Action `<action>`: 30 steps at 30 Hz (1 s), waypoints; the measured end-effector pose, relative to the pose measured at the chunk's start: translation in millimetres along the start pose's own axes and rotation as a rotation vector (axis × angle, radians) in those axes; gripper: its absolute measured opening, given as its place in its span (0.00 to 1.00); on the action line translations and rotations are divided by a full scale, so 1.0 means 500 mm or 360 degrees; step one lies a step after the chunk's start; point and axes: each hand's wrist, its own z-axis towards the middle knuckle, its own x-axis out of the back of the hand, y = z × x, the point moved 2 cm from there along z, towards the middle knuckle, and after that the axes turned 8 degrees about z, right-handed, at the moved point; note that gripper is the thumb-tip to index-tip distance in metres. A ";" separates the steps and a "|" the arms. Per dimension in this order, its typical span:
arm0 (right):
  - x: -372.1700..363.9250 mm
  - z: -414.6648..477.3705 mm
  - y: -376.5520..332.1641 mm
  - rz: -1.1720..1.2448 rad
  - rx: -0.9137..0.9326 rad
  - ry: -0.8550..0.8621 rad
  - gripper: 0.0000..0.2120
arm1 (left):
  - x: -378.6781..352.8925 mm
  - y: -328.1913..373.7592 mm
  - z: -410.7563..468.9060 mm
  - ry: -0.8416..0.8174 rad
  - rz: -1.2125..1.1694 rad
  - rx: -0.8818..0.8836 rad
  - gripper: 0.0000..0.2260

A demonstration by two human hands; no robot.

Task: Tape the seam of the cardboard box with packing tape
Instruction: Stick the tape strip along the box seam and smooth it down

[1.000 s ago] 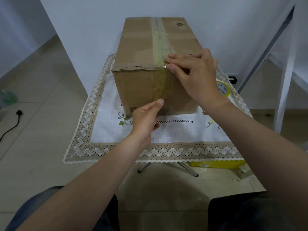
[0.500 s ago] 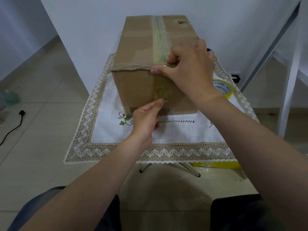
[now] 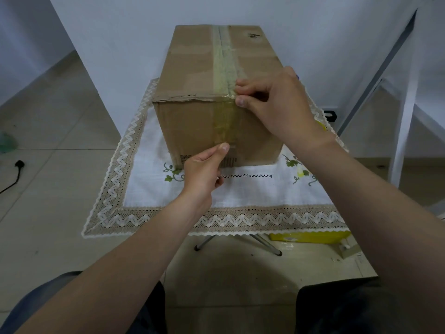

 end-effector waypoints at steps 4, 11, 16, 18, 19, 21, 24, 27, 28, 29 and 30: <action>-0.005 -0.015 -0.005 -0.0070 0.0006 0.0117 0.11 | -0.002 0.000 0.003 0.0000 0.0011 0.0003 0.01; -0.031 -0.029 -0.020 -0.0462 0.0048 0.0142 0.24 | -0.002 0.000 0.000 0.0001 -0.0010 0.0018 0.08; -0.052 -0.046 -0.026 -0.0608 0.0112 0.0215 0.30 | -0.002 0.003 0.001 -0.0005 -0.0034 0.0017 0.02; -0.059 -0.050 -0.029 -0.0616 0.0146 0.0256 0.31 | -0.001 0.006 0.001 -0.0015 -0.0041 0.0010 0.01; -0.062 -0.051 -0.031 -0.0635 0.0158 0.0256 0.32 | -0.001 0.007 0.001 -0.0021 -0.0051 0.0009 0.01; -0.070 -0.053 -0.029 -0.0691 0.0187 0.0235 0.34 | -0.001 0.008 0.000 -0.0020 -0.0064 0.0022 0.01; -0.082 -0.059 -0.020 -0.0794 0.0250 0.0227 0.38 | 0.001 0.009 -0.001 -0.0011 -0.0071 0.0047 0.07; -0.092 -0.066 -0.009 -0.0867 0.0320 0.0264 0.42 | 0.004 0.010 0.004 -0.0012 -0.0083 0.0072 0.09; -0.094 -0.067 -0.007 -0.0873 0.0331 0.0274 0.42 | 0.004 0.011 0.005 -0.0013 -0.0088 0.0080 0.08; -0.095 -0.067 -0.006 -0.0872 0.0334 0.0278 0.42 | 0.004 0.011 0.006 -0.0016 -0.0092 0.0087 0.08; -0.095 -0.066 -0.006 -0.0865 0.0328 0.0275 0.42 | 0.003 0.011 0.006 -0.0018 -0.0097 0.0096 0.07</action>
